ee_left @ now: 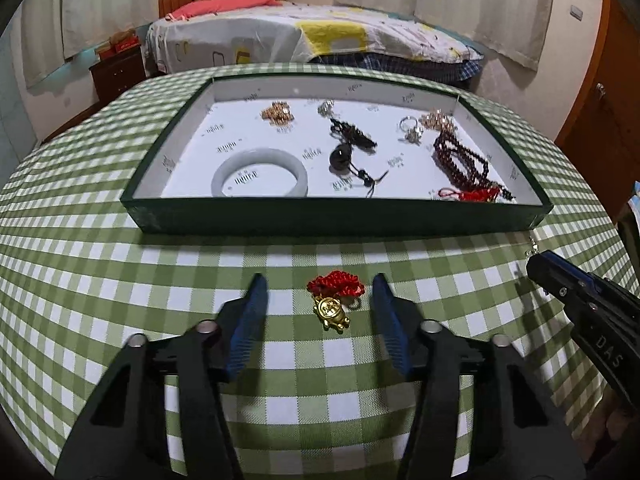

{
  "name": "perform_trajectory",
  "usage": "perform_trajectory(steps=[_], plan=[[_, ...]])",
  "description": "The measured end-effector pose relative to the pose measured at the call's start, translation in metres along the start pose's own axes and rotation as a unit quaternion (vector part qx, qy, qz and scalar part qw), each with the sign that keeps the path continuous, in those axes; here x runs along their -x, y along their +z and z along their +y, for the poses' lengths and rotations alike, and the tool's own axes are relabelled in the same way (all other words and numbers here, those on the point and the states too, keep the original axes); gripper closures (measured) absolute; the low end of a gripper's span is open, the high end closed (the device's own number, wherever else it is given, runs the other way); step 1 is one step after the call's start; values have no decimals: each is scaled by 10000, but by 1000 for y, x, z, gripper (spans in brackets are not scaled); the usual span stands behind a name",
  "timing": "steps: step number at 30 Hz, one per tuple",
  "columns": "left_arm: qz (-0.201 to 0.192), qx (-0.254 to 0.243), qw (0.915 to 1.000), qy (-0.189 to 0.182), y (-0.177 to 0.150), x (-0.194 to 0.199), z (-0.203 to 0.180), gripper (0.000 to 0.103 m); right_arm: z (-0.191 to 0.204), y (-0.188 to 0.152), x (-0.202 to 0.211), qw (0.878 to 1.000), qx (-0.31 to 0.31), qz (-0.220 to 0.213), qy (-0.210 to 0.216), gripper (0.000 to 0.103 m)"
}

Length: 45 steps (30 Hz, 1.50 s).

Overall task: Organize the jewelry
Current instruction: 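Grasp the red-knot gold pendant with the left tool while the right tool grasps the silver rhinestone pendant, then carry both pendants over the box and lower them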

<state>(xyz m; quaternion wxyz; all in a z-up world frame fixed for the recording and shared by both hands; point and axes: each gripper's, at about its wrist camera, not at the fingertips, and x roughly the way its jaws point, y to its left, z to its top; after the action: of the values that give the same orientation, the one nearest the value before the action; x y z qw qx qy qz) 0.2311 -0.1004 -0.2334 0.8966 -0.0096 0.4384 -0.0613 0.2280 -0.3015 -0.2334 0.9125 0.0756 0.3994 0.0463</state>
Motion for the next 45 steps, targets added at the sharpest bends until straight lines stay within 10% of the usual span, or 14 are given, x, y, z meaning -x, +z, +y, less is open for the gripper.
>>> perform_trajectory(steps=[9,45], plan=[[-31,68,9998,-197,-1,2,6,87,1,-1,-5,10000,-17,46,13,89],[-1038,46,9936,-440,25,75,15,89,28,30,42,9966,275,-740,248,89]])
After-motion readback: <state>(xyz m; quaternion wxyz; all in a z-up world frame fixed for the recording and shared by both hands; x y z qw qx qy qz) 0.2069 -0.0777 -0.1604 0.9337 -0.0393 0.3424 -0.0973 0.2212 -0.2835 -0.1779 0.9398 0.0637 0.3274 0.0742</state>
